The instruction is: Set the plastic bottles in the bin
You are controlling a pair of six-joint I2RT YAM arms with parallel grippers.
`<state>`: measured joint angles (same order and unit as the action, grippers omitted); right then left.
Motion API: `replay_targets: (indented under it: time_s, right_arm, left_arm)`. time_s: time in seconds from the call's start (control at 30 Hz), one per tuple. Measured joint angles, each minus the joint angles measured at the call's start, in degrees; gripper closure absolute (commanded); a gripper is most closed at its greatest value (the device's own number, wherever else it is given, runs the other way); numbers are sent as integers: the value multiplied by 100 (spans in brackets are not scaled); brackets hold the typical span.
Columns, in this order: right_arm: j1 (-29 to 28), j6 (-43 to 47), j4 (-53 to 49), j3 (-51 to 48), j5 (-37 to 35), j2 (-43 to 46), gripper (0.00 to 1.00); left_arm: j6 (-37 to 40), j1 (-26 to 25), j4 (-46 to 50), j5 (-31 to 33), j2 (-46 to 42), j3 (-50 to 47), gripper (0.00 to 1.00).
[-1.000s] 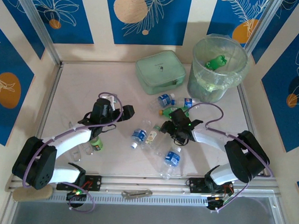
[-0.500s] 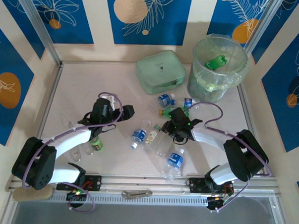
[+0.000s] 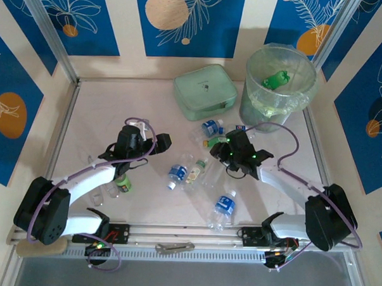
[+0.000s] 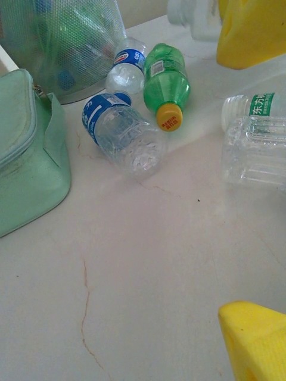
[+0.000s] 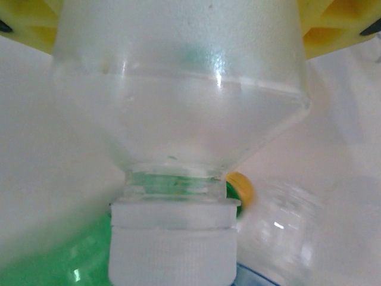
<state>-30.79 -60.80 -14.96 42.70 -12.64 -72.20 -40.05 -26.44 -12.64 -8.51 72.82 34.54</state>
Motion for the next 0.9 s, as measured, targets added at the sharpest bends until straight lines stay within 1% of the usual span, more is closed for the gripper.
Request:
replay_targets:
  time_s: [0.1, 0.33, 0.43, 0.57, 0.7, 0.9]
  right_arm:
    - [271, 251, -7, 271, 142, 129, 53]
    - [859, 1060, 70, 1259, 610, 103, 55]
    - [1075, 1504, 42, 1961, 835, -42, 55]
    - [1386, 2197, -280, 3359, 1104, -459, 55]
    - [1746, 2837, -616, 4653, 1161, -874, 55]
    - [2472, 3305, -1003, 5840, 1202, -1298, 55]
  left_arm:
    - [0, 0, -2, 0, 0, 0, 1]
    - [2, 0, -2, 0, 0, -15, 1]
    - [7, 0, 0, -2, 0, -15, 1]
    - [31, 0, 2, -2, 0, -15, 1]
    - [92, 0, 0, -9, 0, -15, 1]
    - [153, 0, -57, -330, 70, -13, 1]
